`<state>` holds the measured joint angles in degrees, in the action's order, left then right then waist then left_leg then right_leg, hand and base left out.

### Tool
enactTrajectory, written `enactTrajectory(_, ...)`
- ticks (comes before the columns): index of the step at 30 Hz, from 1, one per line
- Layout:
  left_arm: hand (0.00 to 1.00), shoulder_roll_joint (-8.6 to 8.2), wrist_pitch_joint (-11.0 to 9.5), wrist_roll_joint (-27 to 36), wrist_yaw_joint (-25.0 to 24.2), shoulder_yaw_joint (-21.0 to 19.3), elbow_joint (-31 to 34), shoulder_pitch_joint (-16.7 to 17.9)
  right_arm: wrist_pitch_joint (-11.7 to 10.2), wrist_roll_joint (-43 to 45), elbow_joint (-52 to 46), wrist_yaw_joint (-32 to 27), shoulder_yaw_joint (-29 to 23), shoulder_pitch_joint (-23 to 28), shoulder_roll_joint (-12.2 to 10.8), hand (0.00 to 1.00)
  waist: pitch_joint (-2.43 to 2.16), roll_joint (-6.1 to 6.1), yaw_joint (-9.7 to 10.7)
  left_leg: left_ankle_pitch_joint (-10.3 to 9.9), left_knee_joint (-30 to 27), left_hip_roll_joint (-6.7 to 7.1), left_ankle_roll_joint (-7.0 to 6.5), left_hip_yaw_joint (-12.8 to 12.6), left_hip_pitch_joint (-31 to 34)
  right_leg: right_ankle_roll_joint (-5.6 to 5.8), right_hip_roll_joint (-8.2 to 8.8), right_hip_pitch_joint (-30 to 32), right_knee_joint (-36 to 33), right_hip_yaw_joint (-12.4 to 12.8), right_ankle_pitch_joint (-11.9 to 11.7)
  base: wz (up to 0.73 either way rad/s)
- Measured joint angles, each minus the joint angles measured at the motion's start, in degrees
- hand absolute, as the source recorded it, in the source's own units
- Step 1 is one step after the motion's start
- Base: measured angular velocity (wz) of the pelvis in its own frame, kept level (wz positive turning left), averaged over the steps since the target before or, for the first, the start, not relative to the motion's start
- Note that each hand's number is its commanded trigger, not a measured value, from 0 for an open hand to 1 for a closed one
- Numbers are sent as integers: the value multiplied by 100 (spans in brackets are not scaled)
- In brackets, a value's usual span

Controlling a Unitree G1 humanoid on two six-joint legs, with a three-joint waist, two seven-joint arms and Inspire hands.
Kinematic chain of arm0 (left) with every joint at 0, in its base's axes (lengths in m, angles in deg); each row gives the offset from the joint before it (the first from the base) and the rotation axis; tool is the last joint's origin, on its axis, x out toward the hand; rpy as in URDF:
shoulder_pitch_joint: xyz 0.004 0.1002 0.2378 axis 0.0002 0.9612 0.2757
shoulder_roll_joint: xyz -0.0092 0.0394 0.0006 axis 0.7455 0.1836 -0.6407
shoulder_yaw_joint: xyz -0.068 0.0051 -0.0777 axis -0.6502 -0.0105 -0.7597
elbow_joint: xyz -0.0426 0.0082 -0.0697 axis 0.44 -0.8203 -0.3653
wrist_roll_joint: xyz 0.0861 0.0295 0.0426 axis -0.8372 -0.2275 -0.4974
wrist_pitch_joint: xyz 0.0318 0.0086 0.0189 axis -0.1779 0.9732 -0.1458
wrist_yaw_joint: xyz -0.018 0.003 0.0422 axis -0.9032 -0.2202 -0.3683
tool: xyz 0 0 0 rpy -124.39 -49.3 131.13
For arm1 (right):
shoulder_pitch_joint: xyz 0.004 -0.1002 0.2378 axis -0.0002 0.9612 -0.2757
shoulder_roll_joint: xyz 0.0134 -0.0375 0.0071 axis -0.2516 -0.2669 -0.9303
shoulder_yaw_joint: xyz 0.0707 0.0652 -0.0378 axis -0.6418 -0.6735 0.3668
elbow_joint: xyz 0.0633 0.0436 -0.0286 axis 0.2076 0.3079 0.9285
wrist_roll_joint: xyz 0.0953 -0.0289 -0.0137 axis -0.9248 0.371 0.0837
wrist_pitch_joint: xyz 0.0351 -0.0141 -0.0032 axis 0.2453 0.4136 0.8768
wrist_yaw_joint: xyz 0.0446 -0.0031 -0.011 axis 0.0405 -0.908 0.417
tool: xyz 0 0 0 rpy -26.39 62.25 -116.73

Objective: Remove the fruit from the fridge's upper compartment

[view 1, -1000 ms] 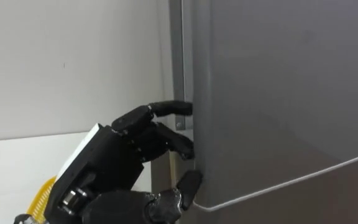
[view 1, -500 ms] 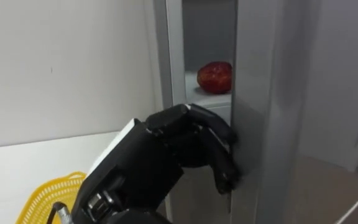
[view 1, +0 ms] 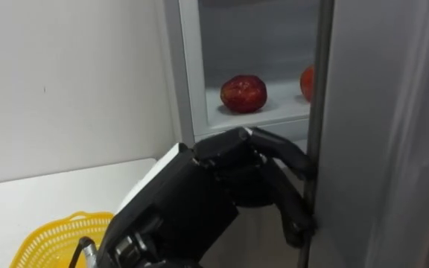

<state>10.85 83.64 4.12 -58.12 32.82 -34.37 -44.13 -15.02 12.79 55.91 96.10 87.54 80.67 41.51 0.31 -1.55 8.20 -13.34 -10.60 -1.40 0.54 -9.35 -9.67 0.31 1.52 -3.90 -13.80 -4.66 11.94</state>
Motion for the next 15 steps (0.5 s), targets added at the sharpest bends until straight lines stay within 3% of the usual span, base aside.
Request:
enactTrajectory(11, 0, -12, -7, -3, -40, 100, 17, -44, 0, -11, 4, -4, -3, 14, 86, 0, 1, 3, 103, 0, 1, 0, 0, -8, 3, 4, -10, 8, 4, 56, -3, 0)
enactTrajectory(15, 0, -25, -10, 3, -39, 116, 24, -49, 0, -11, -25, 6, -1, 18, 114, 0, -4, 6, 94, 0, 1, -9, 0, -138, 9, 5, -30, 64, -11, 131, -10, -11)
